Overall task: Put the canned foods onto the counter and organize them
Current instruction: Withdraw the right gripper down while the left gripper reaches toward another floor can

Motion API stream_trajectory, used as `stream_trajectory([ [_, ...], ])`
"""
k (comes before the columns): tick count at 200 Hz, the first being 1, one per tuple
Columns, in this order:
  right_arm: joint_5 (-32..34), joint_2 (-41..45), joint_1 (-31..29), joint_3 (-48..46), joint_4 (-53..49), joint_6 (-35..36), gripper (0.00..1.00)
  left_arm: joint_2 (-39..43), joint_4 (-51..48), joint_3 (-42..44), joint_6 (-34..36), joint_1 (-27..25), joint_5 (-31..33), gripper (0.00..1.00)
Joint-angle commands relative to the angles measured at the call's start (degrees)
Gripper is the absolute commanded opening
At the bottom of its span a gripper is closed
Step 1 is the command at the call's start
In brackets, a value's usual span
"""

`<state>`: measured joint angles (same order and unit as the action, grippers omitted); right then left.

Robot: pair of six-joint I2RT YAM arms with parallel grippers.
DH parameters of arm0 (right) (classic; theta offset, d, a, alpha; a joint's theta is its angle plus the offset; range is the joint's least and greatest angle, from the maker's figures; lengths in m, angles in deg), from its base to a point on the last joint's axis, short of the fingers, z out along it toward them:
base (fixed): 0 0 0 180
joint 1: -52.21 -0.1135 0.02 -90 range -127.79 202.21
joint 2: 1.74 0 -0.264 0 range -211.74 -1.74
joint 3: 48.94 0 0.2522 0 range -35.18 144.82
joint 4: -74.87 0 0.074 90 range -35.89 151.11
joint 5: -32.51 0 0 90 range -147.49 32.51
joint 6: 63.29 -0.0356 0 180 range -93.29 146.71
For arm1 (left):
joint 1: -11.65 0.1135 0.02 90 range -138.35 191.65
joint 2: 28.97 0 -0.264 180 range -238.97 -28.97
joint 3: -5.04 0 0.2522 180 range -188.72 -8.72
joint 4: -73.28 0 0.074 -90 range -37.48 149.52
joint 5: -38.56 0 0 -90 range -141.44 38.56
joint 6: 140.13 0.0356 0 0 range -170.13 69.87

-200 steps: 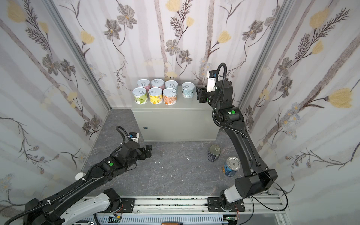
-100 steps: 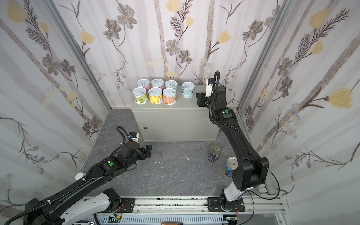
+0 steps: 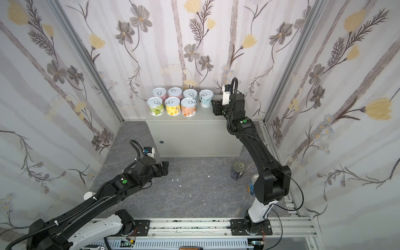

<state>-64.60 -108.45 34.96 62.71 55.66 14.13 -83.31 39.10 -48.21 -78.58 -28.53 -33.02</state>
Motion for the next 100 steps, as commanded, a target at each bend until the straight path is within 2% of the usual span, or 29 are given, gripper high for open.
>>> stream_trajectory([
  [1,-0.5,-1.2,-0.4,1.1,-1.4,-0.8,0.55,0.4,0.1,0.2,0.1,0.3,1.4,1.00],
  [58,0.8,-0.1,-0.3,2.0,-2.5,-0.4,0.59,3.7,-0.9,0.2,0.2,2.3,1.4,1.00],
  [100,2.4,4.9,-0.1,1.5,-3.9,0.8,0.66,4.6,-7.0,-3.8,0.5,6.8,2.6,1.00],
])
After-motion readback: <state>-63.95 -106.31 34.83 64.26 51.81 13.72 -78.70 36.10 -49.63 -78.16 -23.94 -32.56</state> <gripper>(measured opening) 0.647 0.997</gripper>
